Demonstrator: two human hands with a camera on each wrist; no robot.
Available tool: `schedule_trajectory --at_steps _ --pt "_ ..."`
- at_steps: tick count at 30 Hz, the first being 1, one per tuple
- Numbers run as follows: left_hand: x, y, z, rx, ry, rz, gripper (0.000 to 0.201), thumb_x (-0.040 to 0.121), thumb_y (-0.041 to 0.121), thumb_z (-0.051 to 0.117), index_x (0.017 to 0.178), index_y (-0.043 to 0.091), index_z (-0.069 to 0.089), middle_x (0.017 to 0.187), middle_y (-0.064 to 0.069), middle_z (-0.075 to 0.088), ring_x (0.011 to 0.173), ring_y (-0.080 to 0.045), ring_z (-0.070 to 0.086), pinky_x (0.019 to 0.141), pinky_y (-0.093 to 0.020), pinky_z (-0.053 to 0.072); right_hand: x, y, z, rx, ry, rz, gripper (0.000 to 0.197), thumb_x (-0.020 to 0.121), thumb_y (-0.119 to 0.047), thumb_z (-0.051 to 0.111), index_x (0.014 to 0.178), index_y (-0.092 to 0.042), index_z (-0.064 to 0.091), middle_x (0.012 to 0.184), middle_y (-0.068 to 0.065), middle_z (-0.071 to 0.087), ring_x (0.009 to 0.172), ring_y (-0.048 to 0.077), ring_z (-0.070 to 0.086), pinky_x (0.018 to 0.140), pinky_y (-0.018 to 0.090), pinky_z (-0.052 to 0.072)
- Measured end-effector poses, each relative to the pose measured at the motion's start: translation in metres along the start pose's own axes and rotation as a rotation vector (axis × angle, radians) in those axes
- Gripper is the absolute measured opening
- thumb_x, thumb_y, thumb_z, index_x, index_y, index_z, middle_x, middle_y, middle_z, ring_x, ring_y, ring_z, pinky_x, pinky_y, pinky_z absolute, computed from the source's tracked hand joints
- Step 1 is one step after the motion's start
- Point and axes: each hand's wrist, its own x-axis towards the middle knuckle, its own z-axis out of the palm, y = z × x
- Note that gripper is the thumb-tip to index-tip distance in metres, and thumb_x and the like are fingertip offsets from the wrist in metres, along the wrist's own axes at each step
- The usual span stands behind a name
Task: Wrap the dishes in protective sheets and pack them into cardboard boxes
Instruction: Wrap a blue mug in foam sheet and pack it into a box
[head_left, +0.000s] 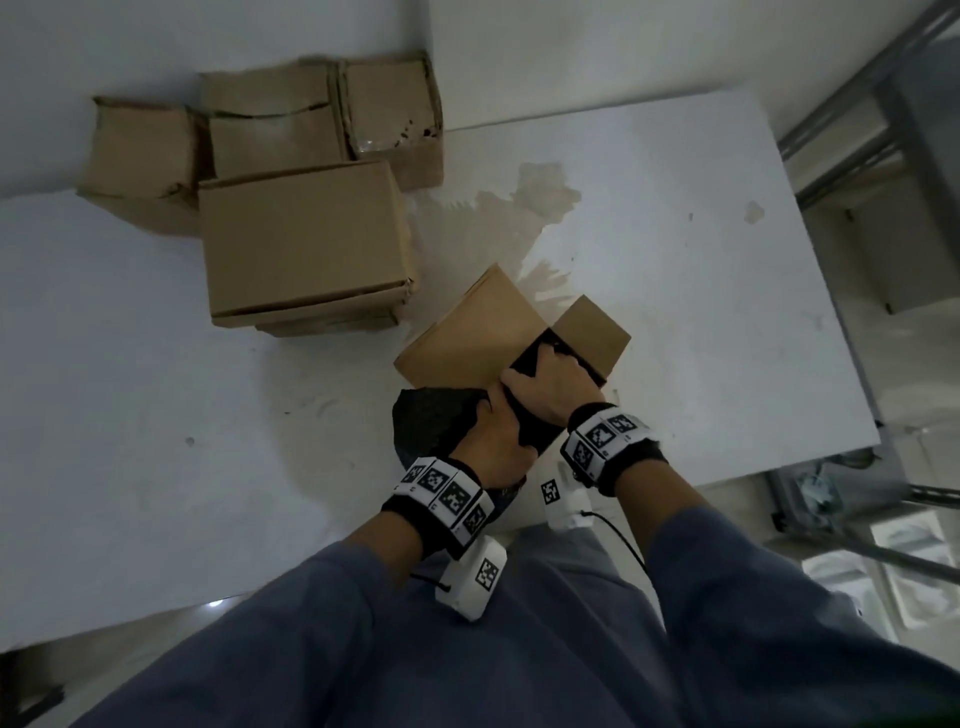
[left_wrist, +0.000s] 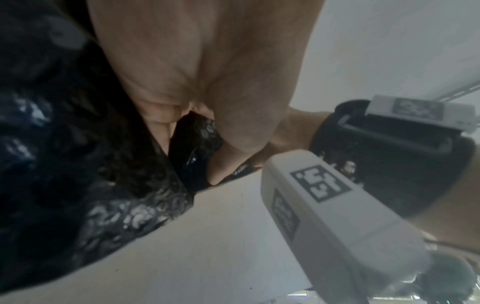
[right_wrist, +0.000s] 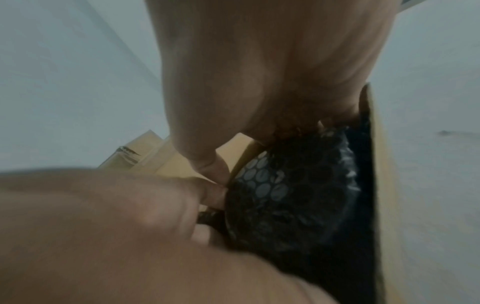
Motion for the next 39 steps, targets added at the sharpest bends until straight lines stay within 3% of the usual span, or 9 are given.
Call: schedule_trajectory --at_steps 4,14,17,20,23,25,28,32,39 --pt "-0.001 -0.002 -0.004 0.058 0.022 0.035 0.095 0.086 0.024 0.067 0.153 0.008 0.001 0.153 -0.019 0.025 0.137 -0.033 0.035 0.113 -0.038 0.032 -0.002 0.001 -0.012 0.054 0.028 0.017 0.047 0.091 -0.053 0.051 0.11 -0.01 0.058 0.109 0.012 0.06 0.09 0.029 0.06 0.073 0.035 0.051" --pt "0.014 0.013 -0.03 0.35 -0.076 0.196 0.084 0.082 0.035 0.072 0.149 0.024 0.022 0.143 -0.018 0.032 0.12 -0.039 0.05 0.092 -0.037 0.044 -0.04 0.028 -0.007 -0.094 0.088 0.136 0.021 0.097 -0.023 0.045 0.096 -0.003 0.052 0.116 0.022 0.058 0.106 0.04 0.058 0.076 0.035 0.043" --pt "0.022 0.024 -0.027 0.39 -0.09 0.23 0.084 0.079 0.04 0.073 0.147 0.029 0.026 0.145 -0.017 0.031 0.122 -0.039 0.048 0.095 -0.04 0.044 -0.038 0.038 -0.008 0.01 0.083 0.197 0.031 0.096 -0.02 0.047 0.116 0.003 0.052 0.126 0.024 0.055 0.113 0.039 0.056 0.085 0.038 0.046" --pt "0.032 0.043 -0.027 0.461 -0.06 0.246 0.079 0.071 0.047 0.079 0.135 0.031 0.034 0.136 -0.014 0.036 0.114 -0.038 0.052 0.091 -0.045 0.05 -0.035 0.047 0.005 0.185 0.014 0.267 0.059 0.098 -0.022 0.048 0.148 0.001 0.027 0.139 0.024 0.048 0.125 0.038 0.051 0.099 0.041 0.043" --pt "0.047 0.063 -0.033 0.573 -0.043 0.247 0.075 0.067 0.038 0.083 0.124 0.03 0.035 0.128 -0.011 0.035 0.106 -0.037 0.053 0.084 -0.046 0.052 -0.019 0.055 0.008 0.322 -0.087 0.276 0.065 0.098 -0.028 0.045 0.15 0.001 0.019 0.143 0.019 0.045 0.127 0.036 0.048 0.1 0.039 0.042" --pt "0.059 0.075 -0.037 0.634 -0.039 0.289 0.072 0.071 0.026 0.081 0.128 0.029 0.037 0.133 -0.012 0.031 0.111 -0.039 0.051 0.089 -0.047 0.05 -0.011 0.057 -0.005 0.425 -0.115 0.279 0.055 0.093 -0.033 0.048 0.137 -0.001 0.04 0.133 0.018 0.055 0.116 0.035 0.056 0.091 0.041 0.049" --pt "0.07 0.094 -0.043 0.738 -0.028 0.373 0.068 0.081 0.017 0.07 0.141 0.031 0.042 0.147 -0.013 0.025 0.131 -0.041 0.038 0.103 -0.05 0.044 -0.015 0.052 -0.04 0.261 -0.067 0.181 0.038 0.094 -0.024 0.048 0.122 0.0 0.057 0.117 0.021 0.062 0.106 0.037 0.062 0.085 0.039 0.054" --pt "0.067 0.103 -0.032 0.751 0.089 0.369 0.066 0.084 0.009 0.061 0.143 0.03 0.039 0.14 -0.016 0.027 0.12 -0.041 0.041 0.092 -0.052 0.048 -0.015 0.053 -0.073 -0.098 0.133 -0.053 0.028 0.091 -0.012 0.051 0.117 -0.001 0.057 0.115 0.02 0.061 0.104 0.037 0.061 0.08 0.036 0.049" --pt "0.065 0.091 -0.006 0.176 0.324 0.212 0.078 0.078 -0.001 0.067 0.147 0.008 0.03 0.141 -0.016 0.028 0.116 -0.039 0.05 0.1 -0.04 0.047 0.017 0.053 -0.081 -0.181 0.113 -0.497 0.049 0.09 0.002 0.052 0.138 -0.004 0.047 0.139 0.018 0.045 0.117 0.036 0.055 0.096 0.04 0.047"
